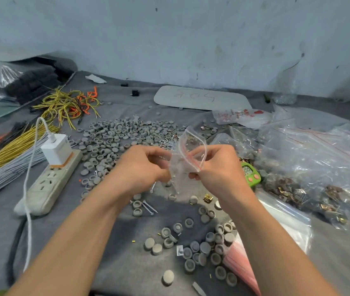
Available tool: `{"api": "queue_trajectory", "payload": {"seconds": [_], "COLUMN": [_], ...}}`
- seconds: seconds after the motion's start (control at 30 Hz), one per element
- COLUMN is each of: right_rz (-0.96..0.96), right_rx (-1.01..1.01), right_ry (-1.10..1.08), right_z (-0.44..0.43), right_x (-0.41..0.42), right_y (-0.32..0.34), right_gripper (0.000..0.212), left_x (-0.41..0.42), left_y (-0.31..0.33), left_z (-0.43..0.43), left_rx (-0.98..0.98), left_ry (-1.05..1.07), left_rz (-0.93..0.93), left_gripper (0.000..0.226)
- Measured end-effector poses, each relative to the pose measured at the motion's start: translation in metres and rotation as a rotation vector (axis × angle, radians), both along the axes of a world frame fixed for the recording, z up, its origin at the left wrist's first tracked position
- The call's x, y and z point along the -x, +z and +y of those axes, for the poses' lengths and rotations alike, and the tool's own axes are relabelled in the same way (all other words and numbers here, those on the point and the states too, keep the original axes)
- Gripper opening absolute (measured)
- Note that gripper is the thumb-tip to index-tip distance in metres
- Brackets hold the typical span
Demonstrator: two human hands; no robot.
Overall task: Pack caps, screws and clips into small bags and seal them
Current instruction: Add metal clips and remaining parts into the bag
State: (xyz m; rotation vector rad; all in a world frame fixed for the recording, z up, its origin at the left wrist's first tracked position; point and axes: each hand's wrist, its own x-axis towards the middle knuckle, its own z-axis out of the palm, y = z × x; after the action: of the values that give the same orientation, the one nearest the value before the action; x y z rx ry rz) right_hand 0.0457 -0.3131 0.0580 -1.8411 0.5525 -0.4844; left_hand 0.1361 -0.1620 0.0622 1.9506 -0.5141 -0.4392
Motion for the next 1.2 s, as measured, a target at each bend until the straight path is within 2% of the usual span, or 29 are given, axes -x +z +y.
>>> {"api": "queue_trajectory", "payload": {"seconds": [0.07,0.13,0.2,0.3,0.4,0.5,0.57,0.63,0.73,0.8,0.97,1.07,1.13,1.2], "right_rz": [0.020,0.051,0.097,0.176,0.171,0.287,0.438,0.539,0.613,0.644,0.707,0.740,0.780,0.811], "right_rx": [0.115,0.174,0.162,0.034,0.085,0.378,0.614,0.774,0.982,1.027,1.032,1.046,1.004,0.996], "right_ry": [-0.043,-0.079,-0.059,0.079,0.009,-0.159,-0.160,-0.107,0.006,0.053,0.046,0.004,-0.028,-0.022], "right_z": [0.003,0.006,0.008,0.006,-0.013,-0.040,-0.052,-0.056,-0.050,-0.042,-0.031,-0.028,-0.028,-0.029], "right_x": [0.000,0.000,0.000,0.001,0.006,0.014,0.017,0.016,0.010,0.004,-0.001,0.003,0.006,0.006], "right_y": [-0.003,-0.005,-0.006,-0.001,0.003,0.004,0.004,0.002,-0.006,-0.010,-0.011,-0.008,-0.005,-0.004], "right_gripper": [0.019,0.021,0.021,0.018,0.039,0.045,0.039,0.035,0.025,0.021,0.020,0.009,0.024,0.030], "left_x": [-0.002,-0.001,0.007,0.015,0.014,0.009,0.004,0.001,-0.001,0.004,0.015,0.015,0.014,0.012], "left_y": [0.000,0.002,0.004,0.003,0.000,0.001,0.005,0.010,0.011,0.010,0.002,0.001,0.000,-0.002], "left_z": [0.001,0.003,0.001,-0.009,-0.013,-0.008,-0.003,0.002,0.006,0.002,-0.016,-0.018,-0.019,-0.018], "left_rx": [0.028,0.058,0.030,0.011,0.100,0.175,0.245,0.284,0.104,-0.070,-0.361,-0.420,-0.409,-0.388], "left_ry": [0.000,-0.121,-0.252,-0.196,-0.092,-0.034,0.025,0.112,0.214,0.169,-0.043,-0.069,-0.074,-0.072], "left_rz": [-0.062,-0.094,-0.160,-0.246,-0.184,-0.057,0.000,-0.021,-0.279,-0.386,-0.391,-0.389,-0.384,-0.389], "left_gripper": [0.063,0.080,0.085,0.068,0.046,0.043,0.039,0.041,0.049,0.061,0.090,0.089,0.086,0.082]}}
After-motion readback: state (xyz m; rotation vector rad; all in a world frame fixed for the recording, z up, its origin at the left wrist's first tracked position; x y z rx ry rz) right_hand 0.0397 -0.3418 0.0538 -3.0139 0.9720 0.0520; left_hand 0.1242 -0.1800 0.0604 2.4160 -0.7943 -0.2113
